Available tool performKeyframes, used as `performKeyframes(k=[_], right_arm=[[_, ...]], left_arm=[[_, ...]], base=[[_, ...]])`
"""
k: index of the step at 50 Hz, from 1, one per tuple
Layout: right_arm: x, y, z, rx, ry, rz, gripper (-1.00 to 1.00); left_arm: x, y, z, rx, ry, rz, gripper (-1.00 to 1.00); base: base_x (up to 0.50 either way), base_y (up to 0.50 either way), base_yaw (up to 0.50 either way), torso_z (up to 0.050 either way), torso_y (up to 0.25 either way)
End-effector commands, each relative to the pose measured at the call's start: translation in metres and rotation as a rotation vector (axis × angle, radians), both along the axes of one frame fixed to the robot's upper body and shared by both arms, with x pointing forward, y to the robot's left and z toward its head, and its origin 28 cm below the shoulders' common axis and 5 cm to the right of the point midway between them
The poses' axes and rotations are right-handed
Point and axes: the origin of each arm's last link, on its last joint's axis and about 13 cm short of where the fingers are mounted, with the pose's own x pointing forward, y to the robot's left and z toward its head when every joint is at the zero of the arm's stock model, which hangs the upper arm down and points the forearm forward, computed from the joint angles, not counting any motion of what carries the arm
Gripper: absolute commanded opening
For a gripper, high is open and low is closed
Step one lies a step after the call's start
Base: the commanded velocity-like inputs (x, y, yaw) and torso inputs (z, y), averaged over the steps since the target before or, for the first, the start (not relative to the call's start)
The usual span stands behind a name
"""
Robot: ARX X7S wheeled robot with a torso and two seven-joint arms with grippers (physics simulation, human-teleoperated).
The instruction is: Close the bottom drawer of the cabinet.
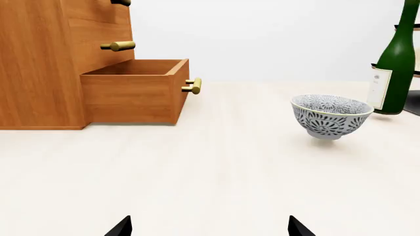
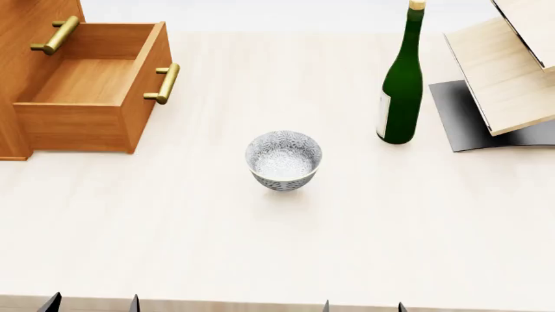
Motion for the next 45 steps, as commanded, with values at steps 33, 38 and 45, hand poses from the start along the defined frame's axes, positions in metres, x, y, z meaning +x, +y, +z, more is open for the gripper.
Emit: performKeyframes(k=[33, 38, 45], right_arm=[[0.008, 0.000, 0.033, -0.015, 0.002, -0.015, 1.00], [0.007, 0.002, 0.059, -0.034, -0.048, -0.018, 1.00], [0.005, 0.001, 0.093, -0.040, -0.118, -0.024, 1.00]], left_arm=[[-0.001, 0.004, 0.023, 0.110, -0.022, 0.003, 1.00], [-0.005, 0.003, 0.046, 0.168, -0.102, -0.007, 1.00], [-0.008, 0.005, 0.083, 0.187, -0.187, 0.003, 1.00]], base=[[0.00, 0.00, 0.00, 0.000, 0.000], [0.00, 0.00, 0.00, 0.000, 0.000], [0.00, 0.00, 0.00, 0.000, 0.000]])
